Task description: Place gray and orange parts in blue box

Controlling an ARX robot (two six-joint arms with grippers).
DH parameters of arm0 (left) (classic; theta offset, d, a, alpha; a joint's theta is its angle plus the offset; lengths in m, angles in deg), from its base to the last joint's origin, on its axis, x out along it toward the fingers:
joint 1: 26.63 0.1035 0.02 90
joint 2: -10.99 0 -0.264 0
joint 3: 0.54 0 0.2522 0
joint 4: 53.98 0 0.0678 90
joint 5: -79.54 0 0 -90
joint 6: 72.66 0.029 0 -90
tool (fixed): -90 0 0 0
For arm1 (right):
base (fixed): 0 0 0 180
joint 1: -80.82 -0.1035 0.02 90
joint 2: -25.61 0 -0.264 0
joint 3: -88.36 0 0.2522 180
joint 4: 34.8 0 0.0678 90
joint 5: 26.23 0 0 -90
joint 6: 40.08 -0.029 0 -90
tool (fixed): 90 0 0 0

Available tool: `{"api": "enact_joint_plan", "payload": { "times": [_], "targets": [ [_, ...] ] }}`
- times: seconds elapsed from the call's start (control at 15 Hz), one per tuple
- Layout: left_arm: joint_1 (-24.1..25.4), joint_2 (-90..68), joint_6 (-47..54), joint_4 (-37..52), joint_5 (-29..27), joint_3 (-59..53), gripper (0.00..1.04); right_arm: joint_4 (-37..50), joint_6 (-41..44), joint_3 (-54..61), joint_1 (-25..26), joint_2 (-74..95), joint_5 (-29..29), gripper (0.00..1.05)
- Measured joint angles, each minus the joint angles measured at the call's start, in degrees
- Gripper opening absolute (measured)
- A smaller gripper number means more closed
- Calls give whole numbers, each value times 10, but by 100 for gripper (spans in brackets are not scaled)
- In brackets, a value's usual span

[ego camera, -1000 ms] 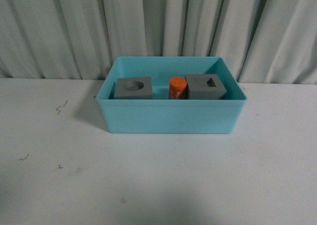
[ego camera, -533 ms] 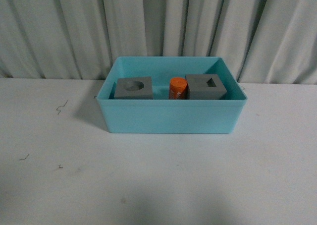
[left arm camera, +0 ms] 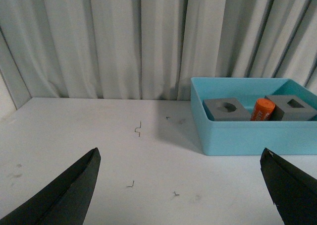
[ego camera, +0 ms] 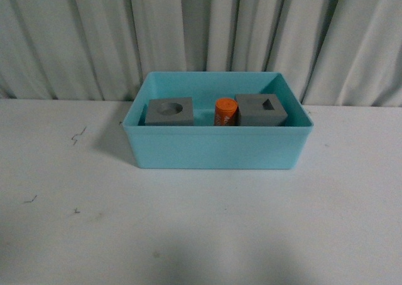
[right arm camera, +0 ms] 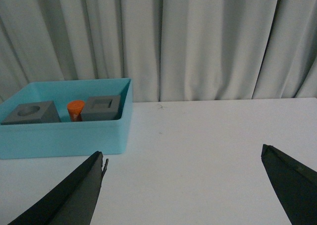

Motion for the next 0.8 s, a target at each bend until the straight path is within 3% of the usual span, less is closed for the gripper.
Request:
{"api": "enact_joint_plan", "payload": {
  "times": [0.8],
  "targets": [
    [0,0,0,0,0,0,98,0,0,0,0,0,0,98]
  ]
}}
